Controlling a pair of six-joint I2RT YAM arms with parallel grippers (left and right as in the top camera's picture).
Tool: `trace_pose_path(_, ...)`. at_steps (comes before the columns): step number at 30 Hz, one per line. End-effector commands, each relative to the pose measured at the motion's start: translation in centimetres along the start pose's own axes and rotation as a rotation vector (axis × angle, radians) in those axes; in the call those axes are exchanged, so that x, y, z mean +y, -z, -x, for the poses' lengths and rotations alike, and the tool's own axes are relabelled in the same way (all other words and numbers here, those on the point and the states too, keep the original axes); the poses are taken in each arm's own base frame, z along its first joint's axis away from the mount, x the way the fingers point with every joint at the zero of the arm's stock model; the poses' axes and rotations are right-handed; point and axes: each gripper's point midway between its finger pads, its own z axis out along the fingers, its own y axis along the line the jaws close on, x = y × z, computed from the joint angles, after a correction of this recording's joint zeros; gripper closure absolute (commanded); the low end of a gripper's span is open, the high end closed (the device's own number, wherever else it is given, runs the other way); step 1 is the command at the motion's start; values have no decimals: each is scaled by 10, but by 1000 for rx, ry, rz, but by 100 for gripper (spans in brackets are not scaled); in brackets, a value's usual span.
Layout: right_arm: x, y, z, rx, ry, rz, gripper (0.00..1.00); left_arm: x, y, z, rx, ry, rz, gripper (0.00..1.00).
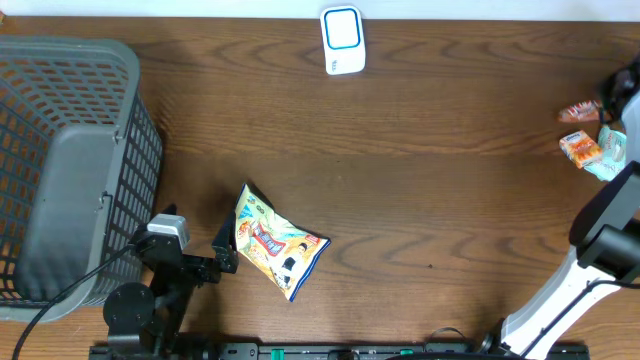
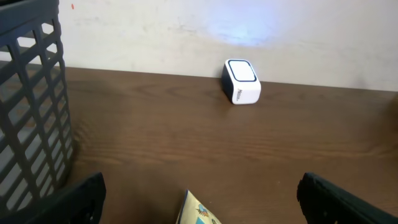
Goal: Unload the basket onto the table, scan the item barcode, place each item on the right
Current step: 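Carry the chocolate bar to the table's right edge and release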
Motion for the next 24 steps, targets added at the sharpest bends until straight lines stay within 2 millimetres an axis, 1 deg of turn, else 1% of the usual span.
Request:
trace_pose_path(1, -17, -6, 15, -22, -16, -16, 98, -3, 0, 0, 0, -15, -18, 2)
trace_pose_path(3, -19, -7, 18, -18, -30, 2, 69, -3, 0, 0, 0, -15, -18, 2)
trace_pose_path(4, -20, -7, 18, -8, -35, 15, 49, -3, 0, 0, 0, -15, -18, 2)
trace_pose_path(6, -18, -5, 18, 19, -45, 57, 27, -3, 0, 0, 0, -15, -18, 2)
trace_pose_path(7, -15, -3, 18, 31, -49, 82, 19, -3, 0, 0, 0, -15, -18, 2)
trace_pose_path(8, -12, 1, 19, 41, -54, 111, 5, -3, 0, 0, 0, -15, -18, 2)
trace_pose_path(9, -7, 7, 21, 51, -59, 150, 1, -3, 0, 0, 0, -15, -18, 2)
trace_pose_path(12, 10, 35, 29, 70, -67, 278, 1, -3, 0, 0, 0, -15, -18, 2)
trace_pose_path(14, 26, 64, 34, 86, -64, 395, 1, -3, 0, 0, 0, -15, -18, 2)
trace_pose_path(15, 39, 88, 34, 111, -55, 484, 1, -3, 0, 0, 0, -15, -18, 2)
trace_pose_path(16, 47, 100, 32, 128, -48, 535, 1, -3, 0, 0, 0, -15, -18, 2)
trace_pose_path(17, 61, 126, 28, 158, -30, 629, 1, -3, 0, 0, 0, -15, -18, 2)
trace_pose_path(20, 89, 175, 11, 227, 21, 786, 1, -3, 0, 0, 0, -15, -18, 2)
trace_pose_path(21, 99, 192, 0, 256, 45, 826, 1, -3, 0, 0, 0, -15, -18, 2)
trace_pose_path(23, 112, 214, -21, 297, 106, 871, 1, -3, 0, 0, 0, -15, -18, 2)
trace_pose_path(24, 122, 227, -38, 328, 157, 896, 1, -3, 0, 0, 0, -15, -18, 2)
